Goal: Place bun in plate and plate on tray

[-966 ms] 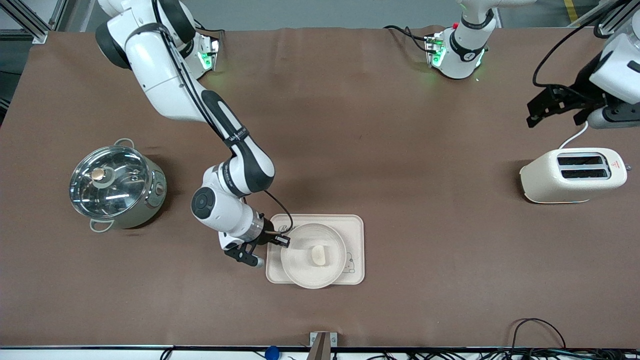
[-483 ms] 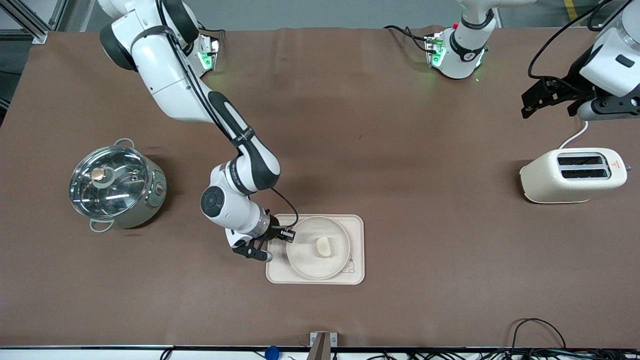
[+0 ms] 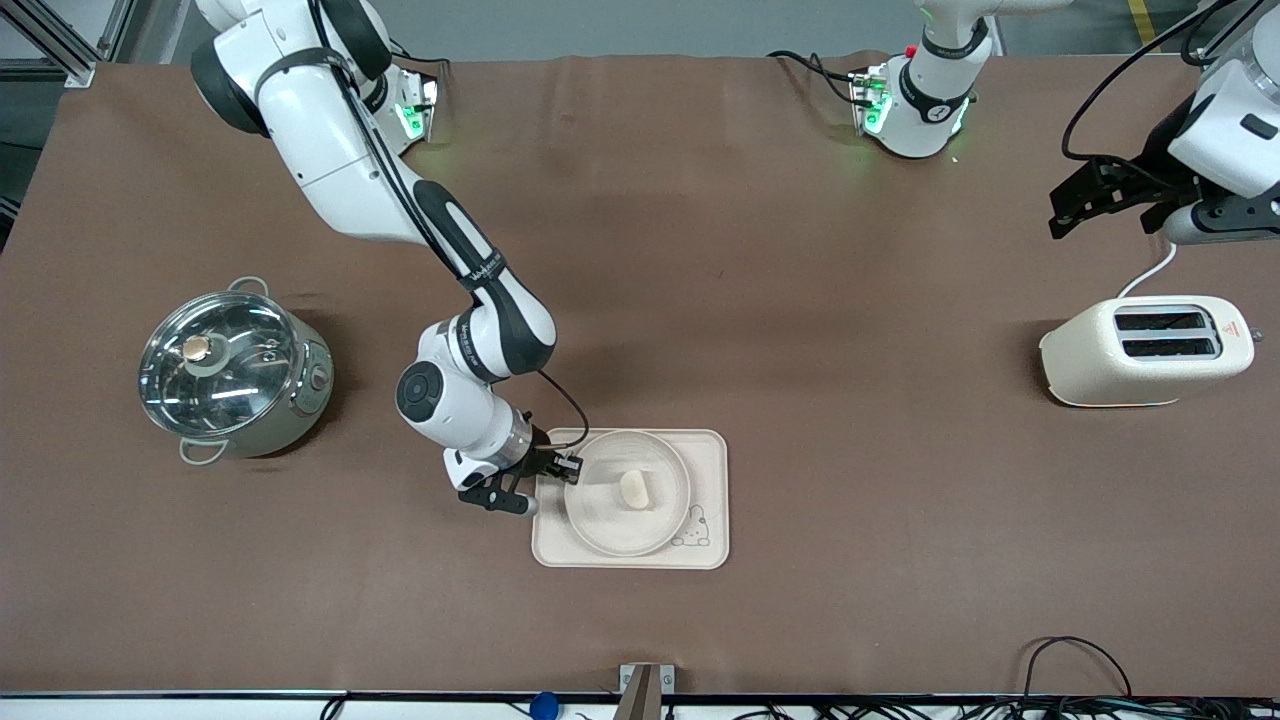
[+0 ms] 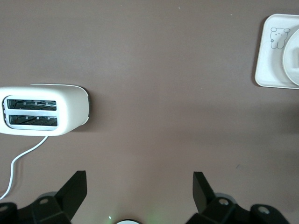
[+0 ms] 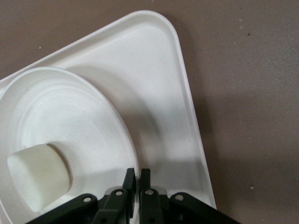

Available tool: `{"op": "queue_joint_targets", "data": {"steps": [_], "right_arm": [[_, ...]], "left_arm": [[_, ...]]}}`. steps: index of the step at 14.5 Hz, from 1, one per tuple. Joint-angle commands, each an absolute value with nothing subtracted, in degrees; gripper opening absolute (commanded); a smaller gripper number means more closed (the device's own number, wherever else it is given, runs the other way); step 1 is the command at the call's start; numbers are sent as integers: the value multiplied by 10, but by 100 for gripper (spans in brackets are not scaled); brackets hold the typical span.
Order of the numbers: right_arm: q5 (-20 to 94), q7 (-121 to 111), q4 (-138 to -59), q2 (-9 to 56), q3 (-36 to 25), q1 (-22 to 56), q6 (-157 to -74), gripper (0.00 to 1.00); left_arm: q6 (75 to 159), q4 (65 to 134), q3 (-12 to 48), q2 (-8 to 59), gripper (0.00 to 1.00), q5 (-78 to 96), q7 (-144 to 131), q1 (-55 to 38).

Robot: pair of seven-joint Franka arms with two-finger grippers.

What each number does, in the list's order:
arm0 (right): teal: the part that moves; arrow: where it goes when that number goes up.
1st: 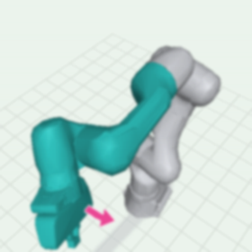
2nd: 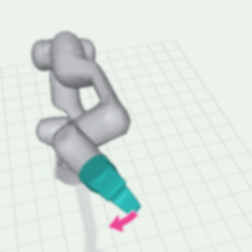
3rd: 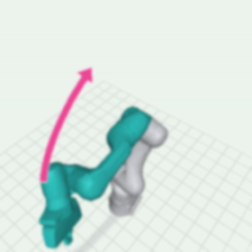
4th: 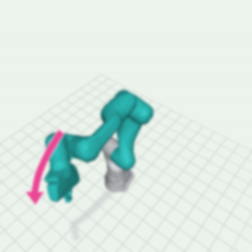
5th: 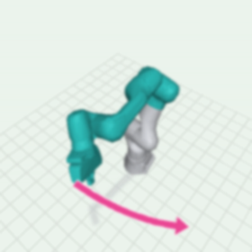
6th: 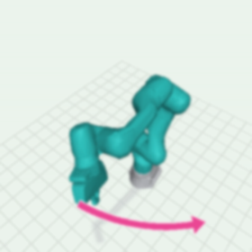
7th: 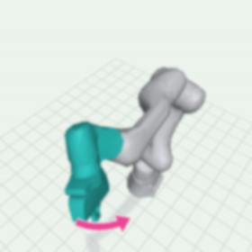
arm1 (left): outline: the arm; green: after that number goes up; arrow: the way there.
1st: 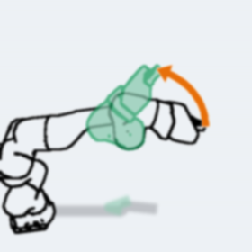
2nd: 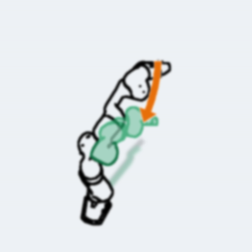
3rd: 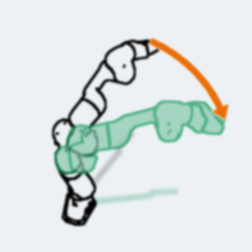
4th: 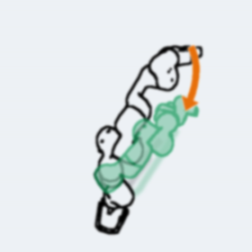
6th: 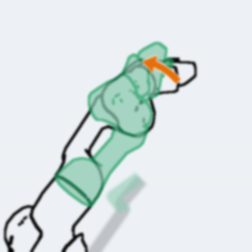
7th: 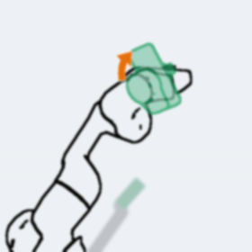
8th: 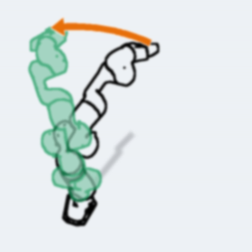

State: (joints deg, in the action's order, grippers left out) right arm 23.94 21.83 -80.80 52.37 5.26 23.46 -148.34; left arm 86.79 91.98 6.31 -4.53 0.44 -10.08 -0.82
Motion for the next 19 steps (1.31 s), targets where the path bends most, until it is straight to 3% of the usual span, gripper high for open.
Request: {"op": "queue_joint_targets", "data": {"steps": [1,3,11,17,19], "right_arm": [[247,224,-841,505,56,224,-1485,36],[246,230,-838,501,56,224,-1484,41],[246,246,-836,449,56,221,-1423,43],[231,243,-842,385,23,196,-1307,74],[202,244,-842,360,-9,199,-1285,98]], "left_arm": [[867,923,62,-53,100,-1,-85,-2],[867,923,62,-52,100,-2,-85,7],[869,923,62,-50,100,-1,-85,11],[870,923,62,-50,100,-1,-85,11],[870,923,62,-50,100,-1,-85,11]]}}
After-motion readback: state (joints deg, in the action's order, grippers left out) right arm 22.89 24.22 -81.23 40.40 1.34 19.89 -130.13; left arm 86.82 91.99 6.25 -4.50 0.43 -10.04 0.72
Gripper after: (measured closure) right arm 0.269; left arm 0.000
